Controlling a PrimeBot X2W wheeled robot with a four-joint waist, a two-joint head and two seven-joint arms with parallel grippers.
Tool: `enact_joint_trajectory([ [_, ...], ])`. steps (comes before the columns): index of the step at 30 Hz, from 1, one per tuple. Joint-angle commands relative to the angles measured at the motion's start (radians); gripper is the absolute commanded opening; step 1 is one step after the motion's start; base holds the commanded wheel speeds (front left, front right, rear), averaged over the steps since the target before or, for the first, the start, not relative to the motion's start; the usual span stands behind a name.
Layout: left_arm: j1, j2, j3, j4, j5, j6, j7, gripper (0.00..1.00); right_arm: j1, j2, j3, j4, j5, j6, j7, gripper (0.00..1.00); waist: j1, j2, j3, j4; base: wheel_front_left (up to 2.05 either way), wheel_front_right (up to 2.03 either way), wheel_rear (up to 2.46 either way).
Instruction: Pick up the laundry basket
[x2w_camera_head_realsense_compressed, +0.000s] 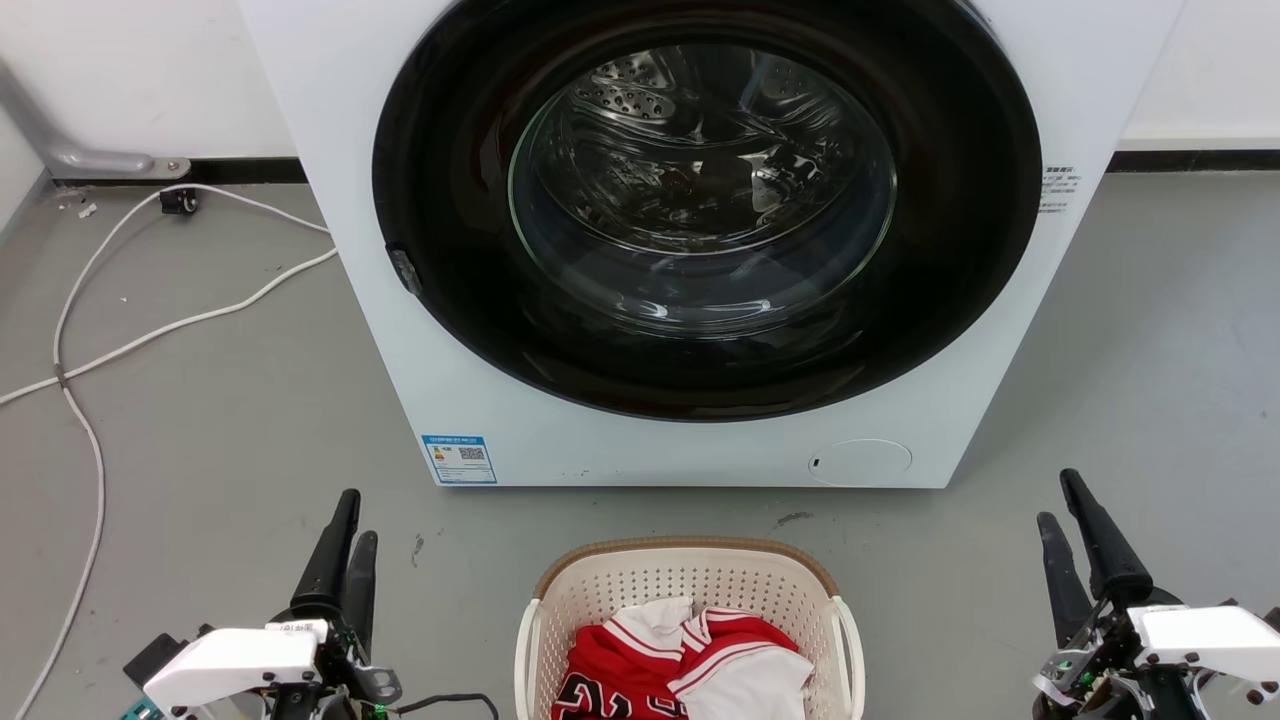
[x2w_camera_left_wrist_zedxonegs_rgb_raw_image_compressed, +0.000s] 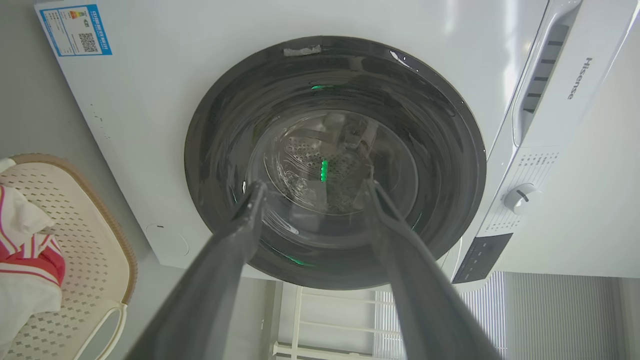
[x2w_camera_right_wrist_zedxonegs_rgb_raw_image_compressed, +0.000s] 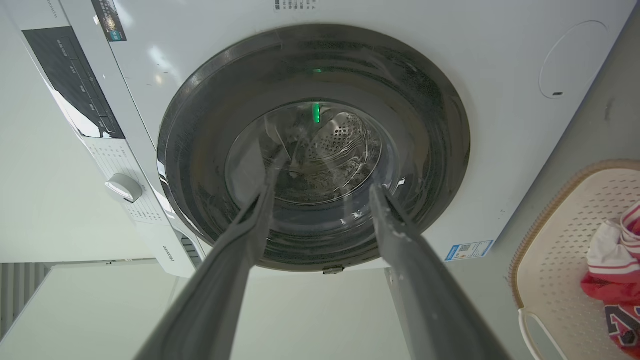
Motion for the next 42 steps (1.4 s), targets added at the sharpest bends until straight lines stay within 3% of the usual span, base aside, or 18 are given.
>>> enact_joint_trajectory([
  [1,-0.016,0.005,0.002,-0.027,0.033,0.000,-0.014,1.00,-0.019,-0.003,0.001,-0.022,-0.027,0.000,-0.013,1.00,0.0000,0.0000,0.000,0.000,0.00,0.00,0.00],
  [4,-0.015,0.005,0.005,-0.037,0.079,0.002,-0.023,1.00,-0.018,-0.003,-0.001,-0.028,-0.066,0.000,-0.022,1.00,0.0000,0.0000,0.001,0.000,0.00,0.00,0.00],
  [24,0.006,0.003,-0.064,-0.134,0.526,0.085,-0.107,1.00,0.007,0.000,0.054,-0.140,-0.598,0.000,-0.107,1.00,0.0000,0.0000,0.011,0.002,0.00,0.00,0.00],
  [35,0.019,0.001,-0.079,-0.172,0.704,0.114,-0.146,1.00,0.019,0.002,0.065,-0.166,-0.782,0.000,-0.146,1.00,0.0000,0.0000,0.017,0.003,0.00,0.00,0.00],
  [42,0.027,0.001,-0.088,-0.195,0.802,0.107,-0.169,1.00,0.028,0.003,0.078,-0.196,-0.885,0.000,-0.169,1.00,0.0000,0.0000,0.021,0.003,0.00,0.00,0.00],
])
